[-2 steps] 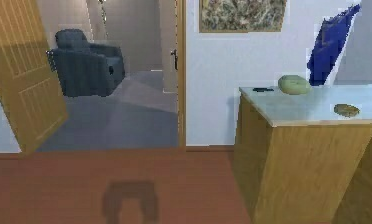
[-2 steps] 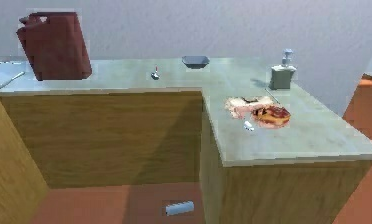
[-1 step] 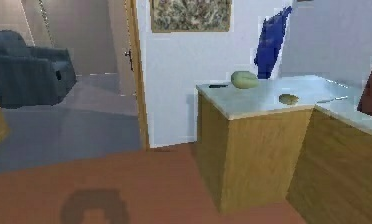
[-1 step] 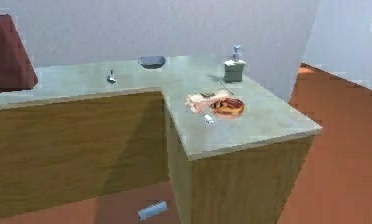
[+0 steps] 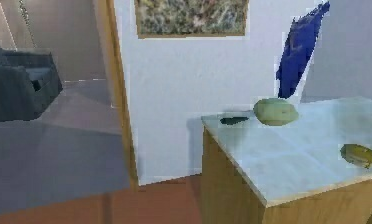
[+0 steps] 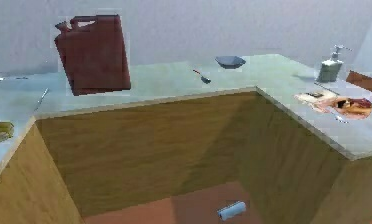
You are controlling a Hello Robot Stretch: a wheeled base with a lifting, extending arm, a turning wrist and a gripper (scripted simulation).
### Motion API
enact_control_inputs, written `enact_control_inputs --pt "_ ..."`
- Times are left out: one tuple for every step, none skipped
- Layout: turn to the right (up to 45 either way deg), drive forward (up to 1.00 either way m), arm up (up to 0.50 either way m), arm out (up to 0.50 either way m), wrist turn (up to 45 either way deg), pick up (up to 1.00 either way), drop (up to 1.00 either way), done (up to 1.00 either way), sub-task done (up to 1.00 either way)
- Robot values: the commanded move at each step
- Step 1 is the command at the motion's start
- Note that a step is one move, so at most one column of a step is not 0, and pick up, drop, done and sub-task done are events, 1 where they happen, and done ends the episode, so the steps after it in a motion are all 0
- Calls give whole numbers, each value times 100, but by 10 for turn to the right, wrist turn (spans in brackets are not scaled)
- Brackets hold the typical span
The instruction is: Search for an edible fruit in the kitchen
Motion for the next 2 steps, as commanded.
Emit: enact_control_inputs --pt "240 0 0 0 0 0 0 0 0" --pt "0 0 0 0 0 0 0 100 0"
